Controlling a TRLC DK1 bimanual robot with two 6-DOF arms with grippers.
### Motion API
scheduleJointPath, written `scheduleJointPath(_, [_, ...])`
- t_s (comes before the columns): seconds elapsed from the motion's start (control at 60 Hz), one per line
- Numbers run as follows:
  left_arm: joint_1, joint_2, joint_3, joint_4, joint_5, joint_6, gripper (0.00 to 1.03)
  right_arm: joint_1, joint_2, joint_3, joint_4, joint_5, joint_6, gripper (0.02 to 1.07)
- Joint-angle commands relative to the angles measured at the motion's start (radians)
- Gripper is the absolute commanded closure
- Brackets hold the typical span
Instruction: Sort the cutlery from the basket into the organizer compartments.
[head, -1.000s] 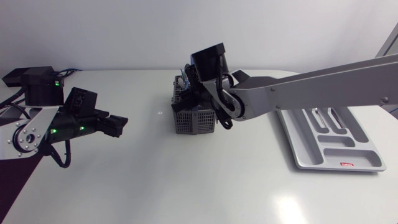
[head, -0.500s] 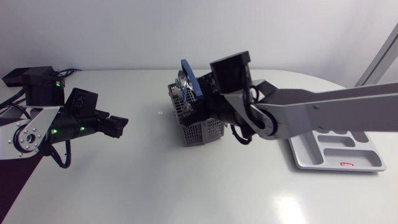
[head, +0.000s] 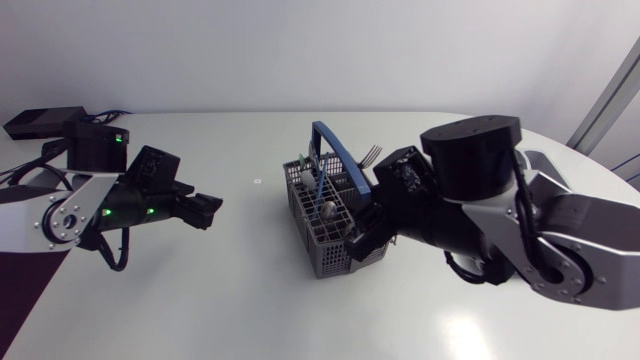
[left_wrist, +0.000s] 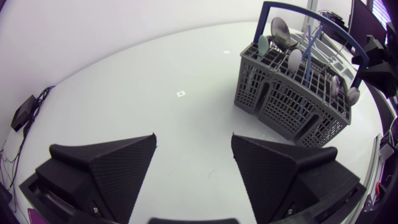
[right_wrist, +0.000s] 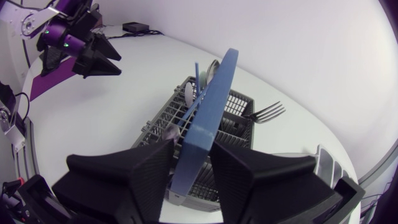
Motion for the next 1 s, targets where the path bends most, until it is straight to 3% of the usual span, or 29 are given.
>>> scheduleJointPath(0.0, [-0.002,0.056,0.066,-0.003,0.008,0.034,0.20,0.002,-0.068,-0.040,-0.011,0.001,-0.043,0.24])
scheduleJointPath(0.1, [-0.004,0.150,0.161,-0.030,0.021,0.042,0.20,0.007,-0.159,-0.066,-0.038,-0.005,-0.074,0.20])
scheduleJointPath(0.267, [0.004,0.308,0.339,-0.035,0.137,0.003,0.21,-0.039,-0.277,-0.090,-0.130,-0.063,-0.099,0.23])
scheduleJointPath(0.317, [0.004,0.360,0.396,-0.055,0.158,-0.009,0.21,-0.064,-0.297,-0.104,-0.142,-0.086,-0.108,0.34])
scheduleJointPath(0.433, [0.006,0.477,0.509,-0.062,0.264,-0.036,0.42,-0.104,-0.337,-0.139,-0.169,-0.126,-0.126,0.60])
scheduleJointPath(0.6, [-0.004,0.607,0.643,-0.062,0.333,-0.078,0.70,-0.125,-0.397,-0.175,-0.199,-0.143,-0.148,0.93])
scheduleJointPath(0.833, [-0.030,0.745,0.765,-0.066,0.417,-0.112,0.76,-0.190,-0.329,-0.231,-0.150,-0.221,-0.171,0.97])
scheduleJointPath(0.983, [-0.030,0.851,0.914,-0.176,0.499,-0.127,0.79,-0.208,-0.252,-0.250,-0.108,-0.254,-0.195,0.97])
